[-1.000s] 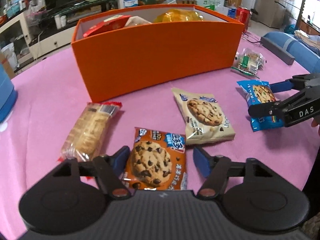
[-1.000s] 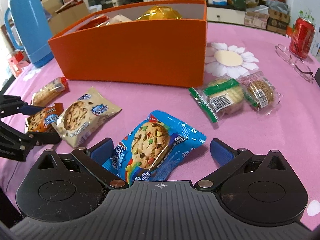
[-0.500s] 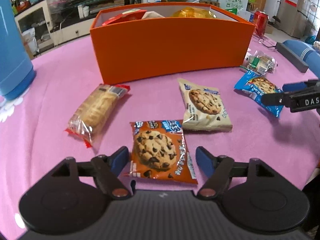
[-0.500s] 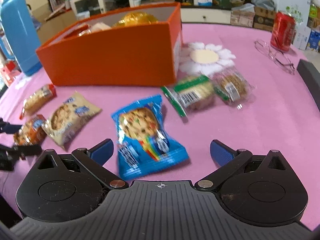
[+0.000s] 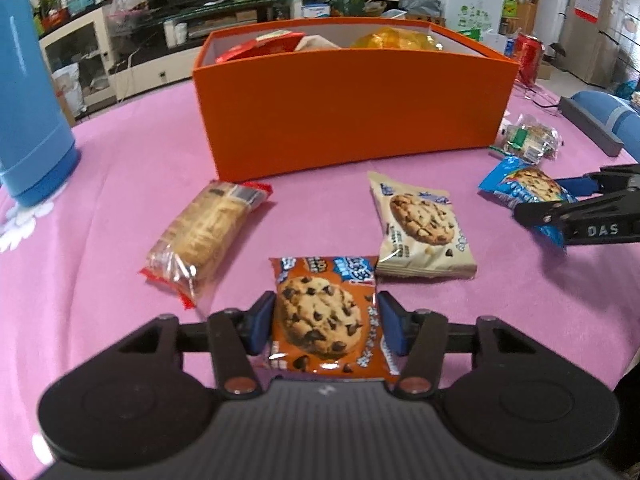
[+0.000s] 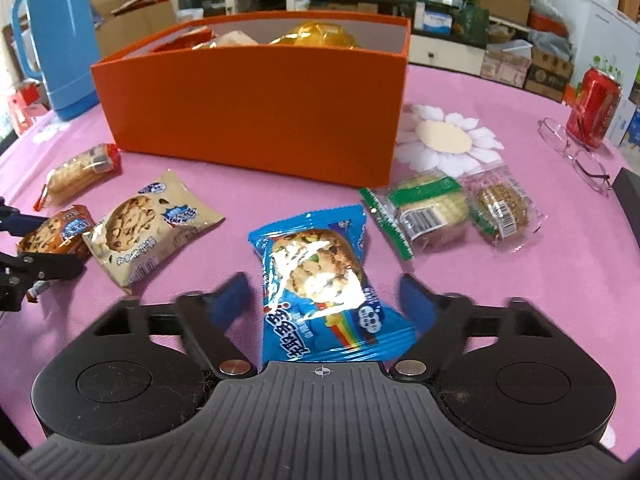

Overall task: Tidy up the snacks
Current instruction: 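Grasp the blue cookie packet with the right tool while the left tool grasps the brown cookie packet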

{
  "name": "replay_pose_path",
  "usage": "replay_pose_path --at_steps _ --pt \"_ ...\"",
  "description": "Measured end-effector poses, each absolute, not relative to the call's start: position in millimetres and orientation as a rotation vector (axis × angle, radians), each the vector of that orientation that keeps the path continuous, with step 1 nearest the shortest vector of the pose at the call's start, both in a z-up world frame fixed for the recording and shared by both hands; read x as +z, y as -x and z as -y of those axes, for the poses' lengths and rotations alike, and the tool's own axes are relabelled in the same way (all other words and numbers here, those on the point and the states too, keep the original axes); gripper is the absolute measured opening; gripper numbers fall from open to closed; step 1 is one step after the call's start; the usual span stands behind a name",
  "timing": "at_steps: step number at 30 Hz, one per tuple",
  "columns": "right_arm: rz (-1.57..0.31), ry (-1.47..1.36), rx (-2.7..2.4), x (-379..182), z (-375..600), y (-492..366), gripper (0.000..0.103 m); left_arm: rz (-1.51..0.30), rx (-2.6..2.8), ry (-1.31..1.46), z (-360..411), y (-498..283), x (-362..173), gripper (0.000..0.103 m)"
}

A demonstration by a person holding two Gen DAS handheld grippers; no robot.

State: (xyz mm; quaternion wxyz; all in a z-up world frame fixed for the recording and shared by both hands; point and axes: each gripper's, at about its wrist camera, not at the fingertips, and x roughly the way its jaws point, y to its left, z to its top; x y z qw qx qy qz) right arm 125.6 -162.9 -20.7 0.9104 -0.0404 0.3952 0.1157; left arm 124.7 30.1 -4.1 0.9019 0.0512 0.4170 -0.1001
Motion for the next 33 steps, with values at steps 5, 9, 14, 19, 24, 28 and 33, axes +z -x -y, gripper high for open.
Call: replay_pose_path --at_steps 5,9,14,19,24,28,33 --pt "-0.822 0.08 0.246 -18.4 170.8 -115.1 0.042 -0.887 -0.186 -0.109 -32.4 -113.6 -1.4 0.056" --pt "-0.831 0.071 0.26 -16.8 173.0 -102.2 0.042 -0.89 -0.172 -0.115 -32.9 -105.3 -1.0 0.056" --pt "-0.831 0.059 0.272 -16.0 175.9 -100.3 0.044 -0.897 -0.149 -0.148 -28.5 -104.6 0.1 0.062" --pt "-0.796 0.034 0.263 -10.1 181.7 -98.8 0.054 -0.883 -0.146 -0.199 -23.8 -101.7 0.4 0.063" --pt "-0.809 0.059 0.265 -13.5 176.7 -101.3 0.053 -0.883 -0.148 -0.183 -26.2 -102.1 0.2 0.064" --pt "-0.814 0.101 0.267 -18.4 170.6 -102.1 0.046 -0.883 -0.158 -0.148 -29.6 -103.1 0.2 0.059" --pt "-0.773 0.103 0.277 -13.2 170.4 -96.1 0.026 -0.837 -0.103 -0.132 -35.8 -98.6 10.8 0.048"
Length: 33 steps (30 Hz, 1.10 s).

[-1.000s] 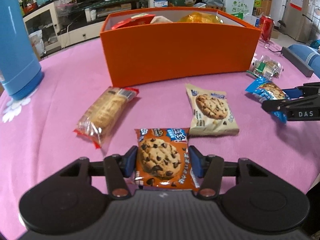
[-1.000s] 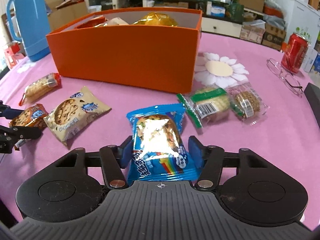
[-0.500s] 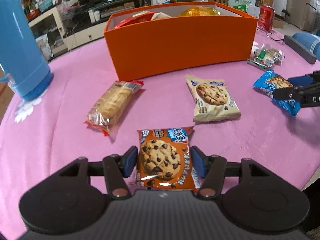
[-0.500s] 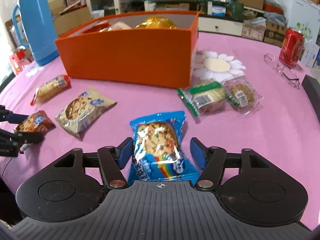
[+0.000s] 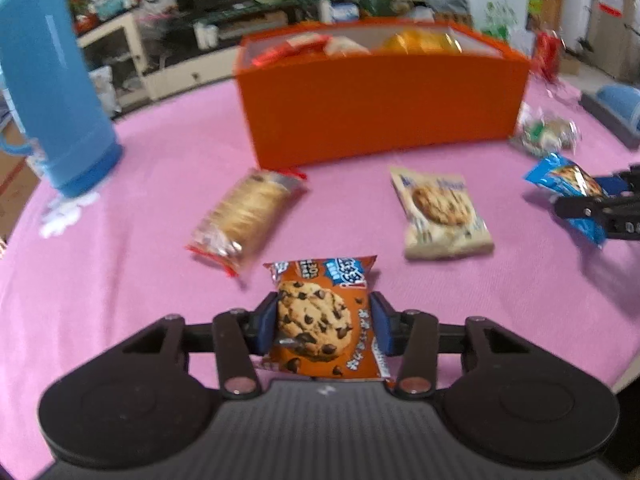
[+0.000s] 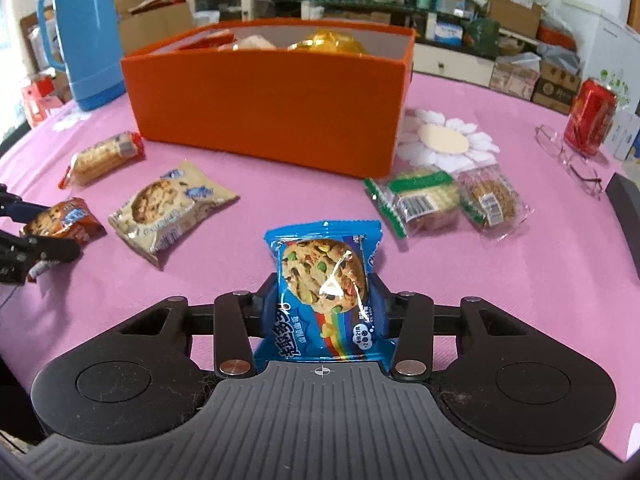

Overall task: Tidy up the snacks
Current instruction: 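Carry both cookie packets over the orange box and open both tools to drop them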

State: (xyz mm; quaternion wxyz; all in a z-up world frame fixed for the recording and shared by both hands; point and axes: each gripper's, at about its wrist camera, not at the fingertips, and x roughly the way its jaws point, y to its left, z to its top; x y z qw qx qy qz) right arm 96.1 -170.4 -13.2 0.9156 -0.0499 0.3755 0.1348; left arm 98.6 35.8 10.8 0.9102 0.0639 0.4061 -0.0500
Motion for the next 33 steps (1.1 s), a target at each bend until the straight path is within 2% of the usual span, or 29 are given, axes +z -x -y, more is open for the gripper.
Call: replay_pose_path --at_steps 11,19,23,29,33 --pt "-0.623 -0.159 0.313 36.8 193.1 -92.4 0.025 -0.702 -0.119 0.121 -61.3 -110.4 68.4 0.048" --pt "-0.43 -0.104 0.298 105.6 157.3 -183.2 0.025 -0.56 -0.131 0.173 -41.3 -221.2 115.5 0.048" --pt "-0.446 -0.058 0.288 89.7 128.5 -238.7 0.025 -0.586 -0.119 0.155 -31.7 -270.4 101.2 0.048" --pt "-0.522 -0.025 0.273 49.4 104.5 -277.3 0.025 -0.649 -0.078 0.159 -28.9 -300.5 62.8 0.047" --pt "-0.539 -0.031 0.275 32.7 98.1 -285.6 0.027 -0.641 -0.05 0.081 -22.8 -300.9 50.9 0.056"
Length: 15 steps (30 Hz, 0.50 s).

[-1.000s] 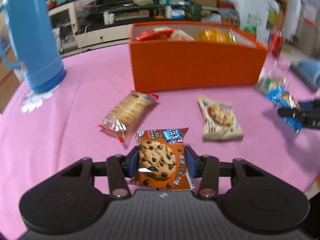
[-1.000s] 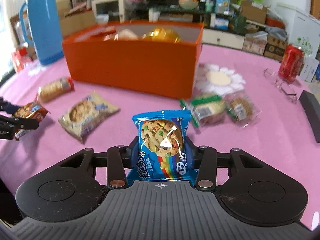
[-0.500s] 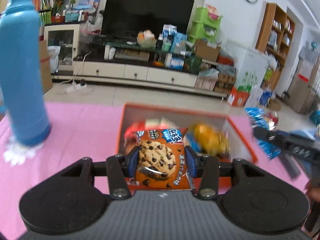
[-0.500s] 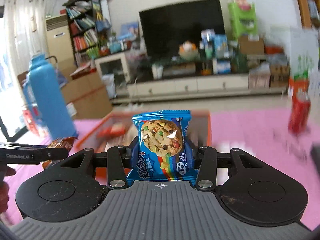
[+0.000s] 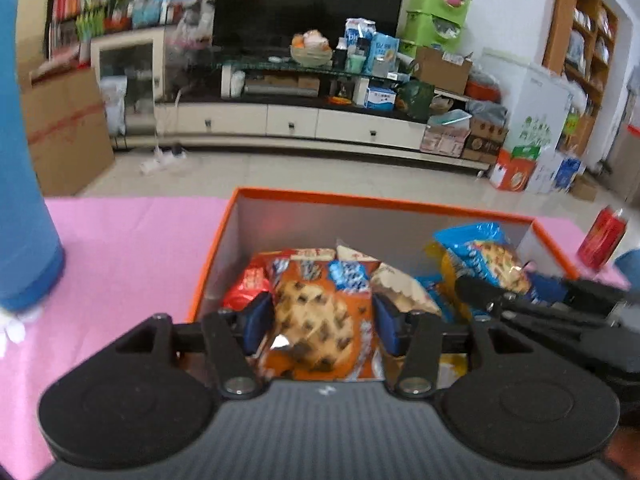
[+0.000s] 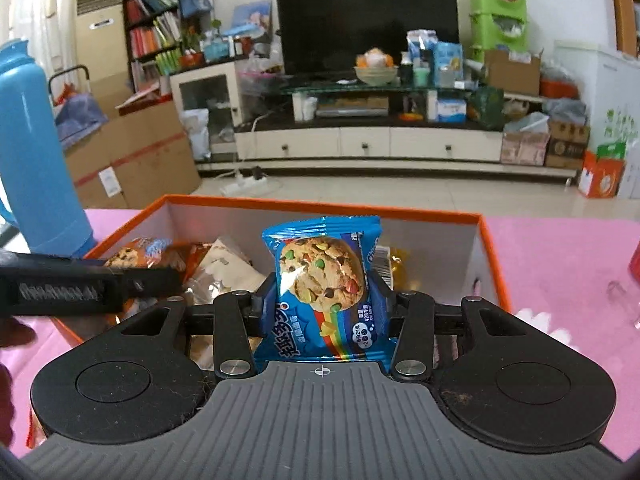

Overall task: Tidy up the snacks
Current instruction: 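Carry both cookie packets over the orange box and open both tools to drop them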

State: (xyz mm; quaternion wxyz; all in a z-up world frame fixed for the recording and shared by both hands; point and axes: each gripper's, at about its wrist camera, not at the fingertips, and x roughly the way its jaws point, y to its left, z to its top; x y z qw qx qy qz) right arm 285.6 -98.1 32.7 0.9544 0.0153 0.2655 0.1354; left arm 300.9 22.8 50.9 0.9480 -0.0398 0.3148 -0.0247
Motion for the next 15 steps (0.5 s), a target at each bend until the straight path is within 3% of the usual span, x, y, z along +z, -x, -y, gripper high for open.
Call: replay_pose_path --at_steps 6,9,11,15 --pt "-0.548 -0.023 0.27 33.1 96.0 -283.5 0.034 -0.58 -0.068 0.143 -35.3 -287.0 64.7 0.065" --pt "-0.512 -0.116 0.293 50.7 117.0 -272.5 0.049 -0.499 -0.07 0.177 -43.2 -266.6 89.4 0.068" --pt "-0.466 -0.152 0.286 65.1 130.9 -257.3 0.076 -0.462 -0.072 0.204 -47.7 -252.1 104.1 0.071" --pt "-0.385 -0.183 0.226 90.5 159.4 -218.5 0.085 -0.447 -0.088 0.2 -49.9 -210.3 119.9 0.084"
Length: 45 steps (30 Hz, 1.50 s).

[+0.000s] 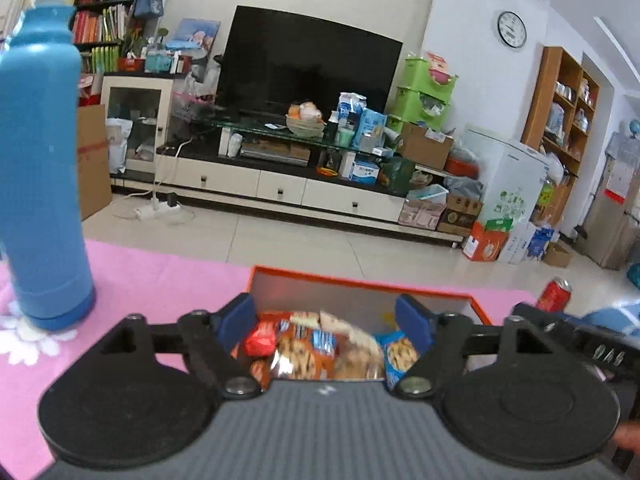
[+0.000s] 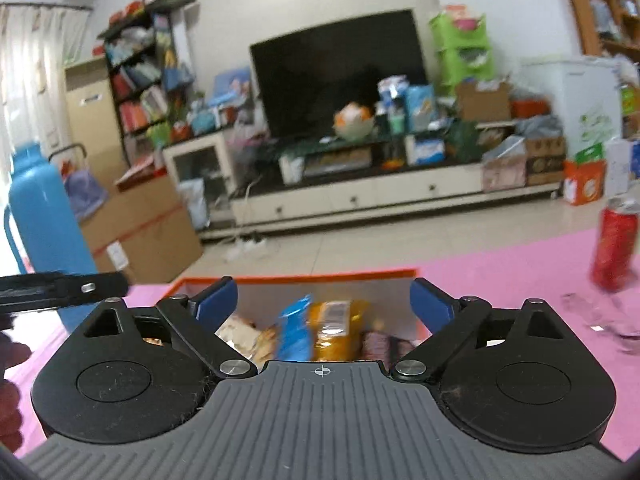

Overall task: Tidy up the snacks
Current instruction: 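Carry both cookie packets over the orange box and open both tools to drop them, then move the right tool over the green-wrapped packet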

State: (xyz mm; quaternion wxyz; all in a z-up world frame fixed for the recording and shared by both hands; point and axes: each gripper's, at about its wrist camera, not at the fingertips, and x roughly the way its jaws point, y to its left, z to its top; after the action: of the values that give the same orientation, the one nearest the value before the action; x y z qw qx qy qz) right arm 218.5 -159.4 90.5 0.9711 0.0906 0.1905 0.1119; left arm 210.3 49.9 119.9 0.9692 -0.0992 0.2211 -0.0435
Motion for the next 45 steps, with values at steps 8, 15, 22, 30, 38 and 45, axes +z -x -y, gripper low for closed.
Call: replay_pose_path --at_steps 8,15,22,30,38,45 --pt "-0.518 -0.316 0.131 55.0 221.6 -145.1 0.093 -0.624 -0.082 0.169 -53.2 -121.9 72.2 0.09" --pt "-0.621 -0.416 0.056 20.7 267.4 -113.5 0.093 -0.757 -0.064 0.133 -57.7 -98.4 33.2 0.091" --pt "-0.654 -0.447 0.038 10.9 273.2 -121.3 0.093 -0.775 -0.177 0.122 -30.4 -118.9 30.9 0.091" --pt "-0.683 -0.375 0.084 10.9 253.2 -131.7 0.093 -0.784 -0.215 0.048 8.1 -136.2 20.1 0.091" --pt "-0.713 -0.383 0.075 5.2 256.0 -137.8 0.093 -0.787 -0.198 0.1 6.2 -141.1 15.4 0.092" --pt "-0.742 -0.365 0.064 -2.0 252.0 -145.8 0.093 -0.791 -0.232 0.049 21.9 -155.6 15.9 0.092"
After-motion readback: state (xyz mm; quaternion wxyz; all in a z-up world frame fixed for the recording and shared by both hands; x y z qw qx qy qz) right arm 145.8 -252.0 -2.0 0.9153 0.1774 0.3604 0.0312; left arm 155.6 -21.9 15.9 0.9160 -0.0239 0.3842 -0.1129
